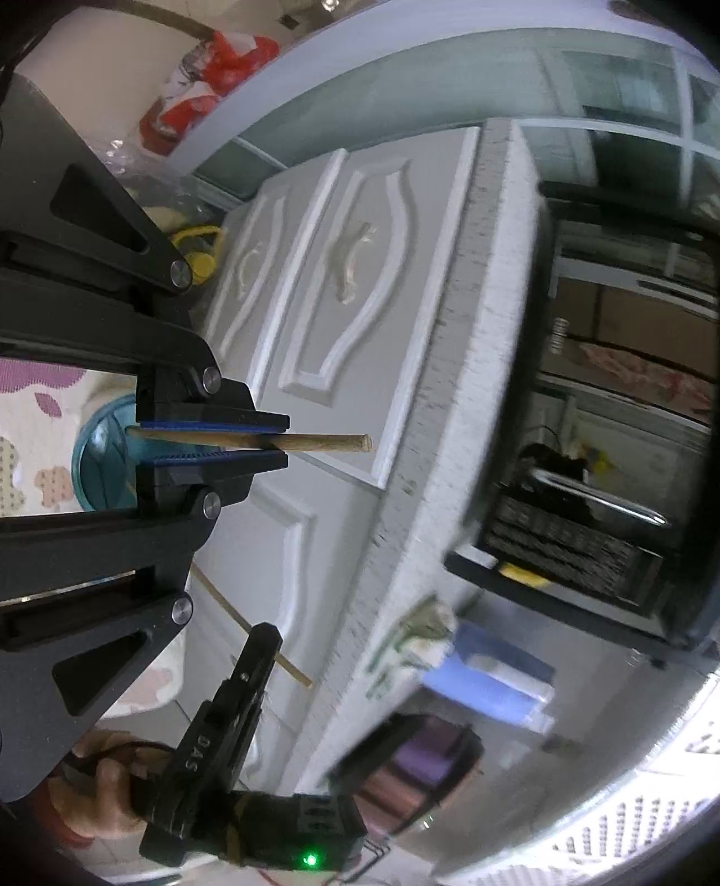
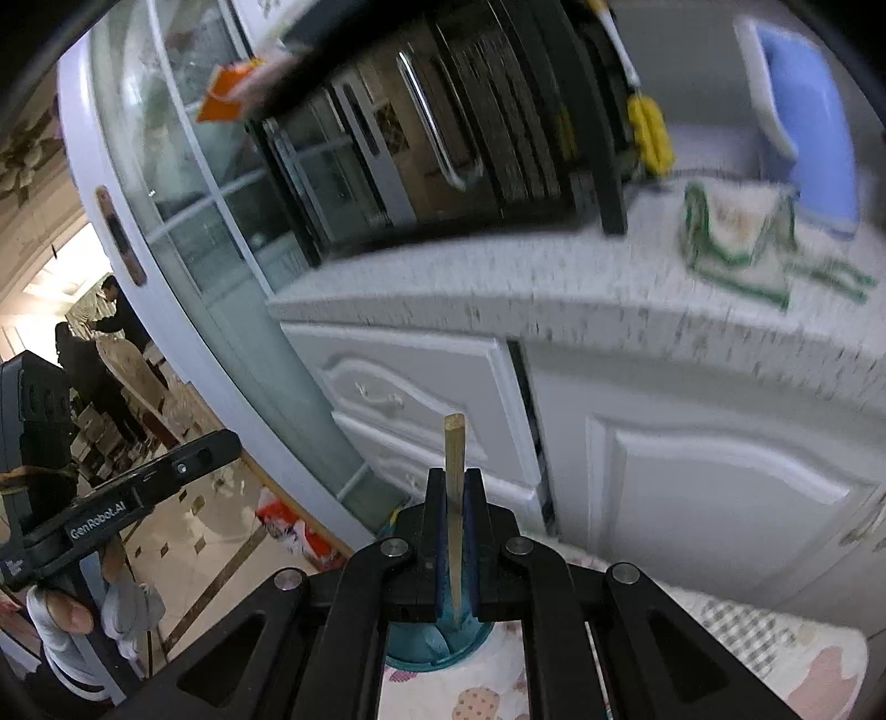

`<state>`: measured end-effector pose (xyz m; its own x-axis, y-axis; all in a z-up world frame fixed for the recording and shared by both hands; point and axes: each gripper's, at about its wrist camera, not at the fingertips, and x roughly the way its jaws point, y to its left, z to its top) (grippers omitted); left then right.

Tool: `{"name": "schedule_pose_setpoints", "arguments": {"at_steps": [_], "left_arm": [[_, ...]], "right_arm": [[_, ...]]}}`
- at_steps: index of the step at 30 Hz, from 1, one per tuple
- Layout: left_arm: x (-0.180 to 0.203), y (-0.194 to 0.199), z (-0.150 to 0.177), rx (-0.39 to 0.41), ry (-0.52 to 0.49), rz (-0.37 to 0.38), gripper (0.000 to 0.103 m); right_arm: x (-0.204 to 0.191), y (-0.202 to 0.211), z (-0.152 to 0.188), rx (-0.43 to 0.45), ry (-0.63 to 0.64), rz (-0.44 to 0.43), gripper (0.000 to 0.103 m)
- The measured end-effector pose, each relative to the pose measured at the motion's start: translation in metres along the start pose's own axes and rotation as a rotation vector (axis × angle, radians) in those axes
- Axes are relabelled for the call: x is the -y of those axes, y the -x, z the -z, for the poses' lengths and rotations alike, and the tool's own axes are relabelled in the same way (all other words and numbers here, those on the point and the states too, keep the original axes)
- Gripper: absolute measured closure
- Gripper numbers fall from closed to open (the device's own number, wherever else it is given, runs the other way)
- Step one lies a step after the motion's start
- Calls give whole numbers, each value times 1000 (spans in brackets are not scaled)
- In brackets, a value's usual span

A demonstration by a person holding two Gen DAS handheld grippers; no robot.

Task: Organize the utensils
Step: 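Lower the chopsticks into the cup and open both tools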

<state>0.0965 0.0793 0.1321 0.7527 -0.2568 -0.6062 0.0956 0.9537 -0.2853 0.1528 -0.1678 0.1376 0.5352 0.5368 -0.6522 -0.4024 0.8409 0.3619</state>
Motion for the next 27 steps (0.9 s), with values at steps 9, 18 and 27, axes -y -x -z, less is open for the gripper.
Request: {"name": "schedule_pose_setpoints", "arguments": {"at_steps": [9, 18, 27], "left_arm": [[2, -41, 28, -82, -5, -48, 98], [9, -42, 34, -80, -34, -80, 85], [20, -12, 45, -22, -44, -68, 44]], "right_arm": [[20, -29, 20, -85, -55, -1, 98], [26, -30, 36, -118, -66, 24, 79], [16, -5, 52, -79, -34, 83, 66]]}}
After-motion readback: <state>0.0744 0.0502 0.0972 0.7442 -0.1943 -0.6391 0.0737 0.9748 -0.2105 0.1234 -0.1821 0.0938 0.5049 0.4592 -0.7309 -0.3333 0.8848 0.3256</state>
